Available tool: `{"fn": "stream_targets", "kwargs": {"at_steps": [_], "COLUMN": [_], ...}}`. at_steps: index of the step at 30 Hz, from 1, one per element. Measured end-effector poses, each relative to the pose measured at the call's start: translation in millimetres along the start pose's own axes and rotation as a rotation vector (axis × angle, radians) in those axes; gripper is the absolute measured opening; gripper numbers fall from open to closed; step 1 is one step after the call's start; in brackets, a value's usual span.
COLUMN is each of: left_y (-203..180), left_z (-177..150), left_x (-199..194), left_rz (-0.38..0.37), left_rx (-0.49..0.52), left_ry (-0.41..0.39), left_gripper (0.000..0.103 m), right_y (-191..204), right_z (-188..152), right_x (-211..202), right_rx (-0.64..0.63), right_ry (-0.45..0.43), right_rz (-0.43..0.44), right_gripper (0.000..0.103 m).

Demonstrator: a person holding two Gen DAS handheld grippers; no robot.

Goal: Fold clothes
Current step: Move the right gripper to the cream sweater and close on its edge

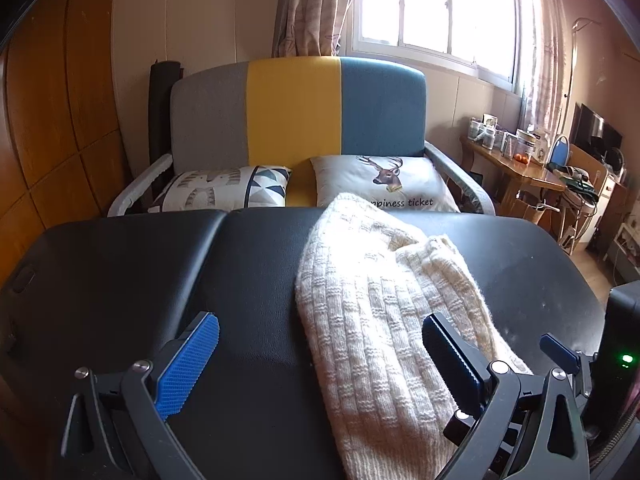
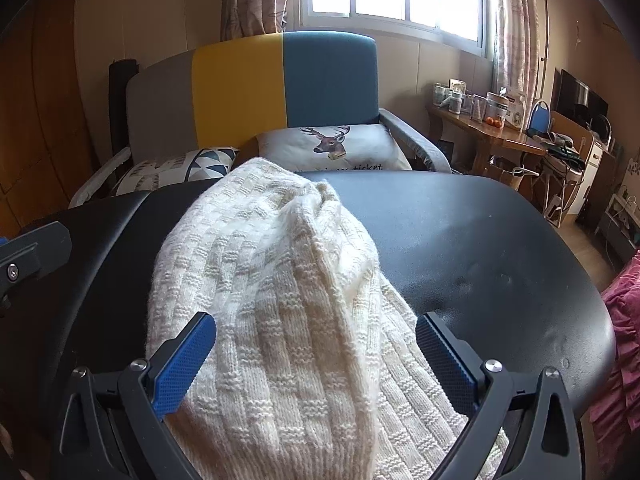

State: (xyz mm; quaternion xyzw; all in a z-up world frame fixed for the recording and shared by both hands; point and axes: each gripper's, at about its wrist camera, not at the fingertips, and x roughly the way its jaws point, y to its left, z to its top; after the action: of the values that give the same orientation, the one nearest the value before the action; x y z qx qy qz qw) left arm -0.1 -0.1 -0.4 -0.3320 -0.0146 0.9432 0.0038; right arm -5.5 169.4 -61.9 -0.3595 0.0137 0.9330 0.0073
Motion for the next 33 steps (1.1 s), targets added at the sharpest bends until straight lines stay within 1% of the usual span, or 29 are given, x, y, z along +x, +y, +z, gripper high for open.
{"fn": "stream_targets", "kwargs": {"at_steps": [10, 13, 14, 17, 18, 21, 23, 27, 29, 31, 33], "left_y": [3.9, 8.4, 10.0, 19.7, 22.8, 28.4, 36.2, 51.0, 59.3, 70.7, 83.5], "left_z": [-11.3, -11.8, -13.5, -23.5, -27.0, -37.6, -43.6, -53.1, -59.3, -66.1, -74.9], "left_x": [12.6, 18.7, 21.9, 35.0, 38.7, 45.0, 46.3, 49.0, 51.7, 54.7, 55.9], "left_rz": [-0.018, -0.088, -0.126, -0.281, -0.296, -0.305, -0.333, -0.351, -0.338, -0.343, -0.339], "left_rx": [-0.001, -0.012, -0.016, -0.071, -0.088, -0.098, -0.126, -0.126, -0.115, -0.126, -0.148], "left_ry": [0.038, 0.071, 0.085, 0.143, 0.156, 0.184, 0.189, 0.208, 0.223, 0.250, 0.276], "left_gripper": [0.103, 0.103, 0.103, 0.103, 0.103, 0.103, 0.103, 0.103, 0.103, 0.103, 0.103], "right_y": [-5.1, -11.0, -13.2, -28.1, -35.1, -58.1, -74.4, -106.4, -114.0, -115.5, -111.8], "right_z": [-12.1, -12.6, -12.9, -14.4, -14.9, -17.2, -24.7, -41.0, -46.1, -47.8, -49.6], "right_x": [11.7, 11.8, 11.3, 3.2, 0.7, 5.4, 12.5, 27.4, 34.8, 43.1, 58.0], "right_rx": [0.012, 0.022, 0.028, 0.096, 0.129, 0.223, 0.313, 0.500, 0.550, 0.576, 0.586], "right_ry": [0.028, 0.038, 0.039, 0.015, 0.012, 0.066, 0.099, 0.157, 0.183, 0.213, 0.268], "right_rz": [0.019, 0.052, 0.080, 0.243, 0.292, 0.440, 0.522, 0.681, 0.723, 0.756, 0.759], "right_gripper": [0.103, 0.103, 0.103, 0.103, 0.103, 0.102, 0.102, 0.102, 0.102, 0.102, 0.102]}}
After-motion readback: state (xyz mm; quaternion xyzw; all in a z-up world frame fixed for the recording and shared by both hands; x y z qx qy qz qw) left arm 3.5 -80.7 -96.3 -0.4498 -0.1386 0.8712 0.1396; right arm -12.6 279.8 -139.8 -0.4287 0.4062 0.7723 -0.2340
